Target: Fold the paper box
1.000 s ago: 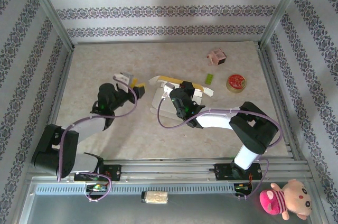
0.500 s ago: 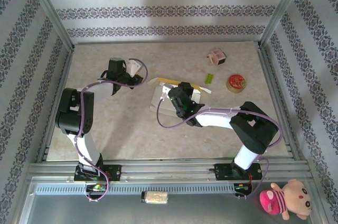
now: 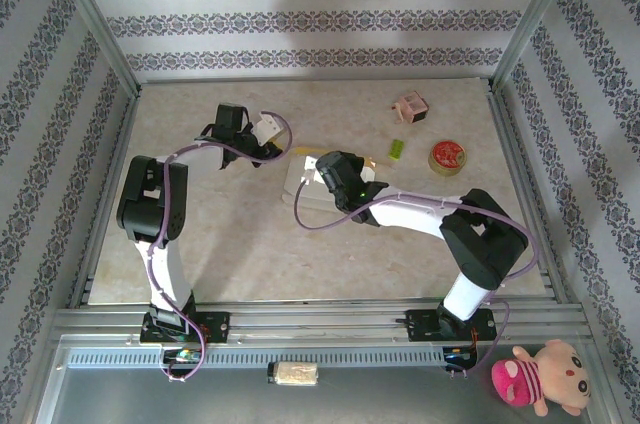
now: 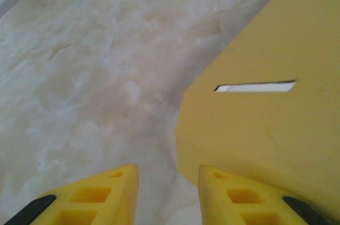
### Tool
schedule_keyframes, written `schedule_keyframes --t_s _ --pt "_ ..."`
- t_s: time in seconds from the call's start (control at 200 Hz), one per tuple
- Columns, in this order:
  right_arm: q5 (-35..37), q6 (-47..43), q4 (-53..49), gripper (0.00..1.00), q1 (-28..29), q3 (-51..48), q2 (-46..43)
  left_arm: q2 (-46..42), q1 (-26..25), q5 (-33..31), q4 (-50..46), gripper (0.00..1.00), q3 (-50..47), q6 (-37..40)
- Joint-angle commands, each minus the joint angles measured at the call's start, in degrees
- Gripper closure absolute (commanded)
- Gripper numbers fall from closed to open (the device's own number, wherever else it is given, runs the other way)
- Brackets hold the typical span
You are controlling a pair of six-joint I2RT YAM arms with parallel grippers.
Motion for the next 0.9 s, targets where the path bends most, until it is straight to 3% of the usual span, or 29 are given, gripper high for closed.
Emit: schedule_keyframes --t_s 0.0,0.38,0.555,0.69,0.894 --pt "-7.2 5.9 -10.0 1.0 -1.3 3.4 -4.0 -2.3 -0.6 6.6 -2.7 0.65 -0.2 2.6" --pt "-19.4 11.2 -34.1 0.99 -3.4 15.6 -6.4 -10.4 -0.6 13.1 -9.8 0.61 -5.1 3.3" --pt "-17.8 11.0 -33.5 0.99 -3.1 16.1 -3.4 -10.7 -0.6 18.8 -13.0 0.61 -5.0 2.7" --pt "-16.2 10.1 -30.4 1.0 -2.5 14.7 -1.4 -9.5 -0.7 18.0 -9.3 0.6 -6.3 0.2" --pt "-11.2 7.4 -23.1 1.0 -1.1 10.7 0.7 -9.5 -1.4 17.2 -11.0 0.58 -6.0 1.3"
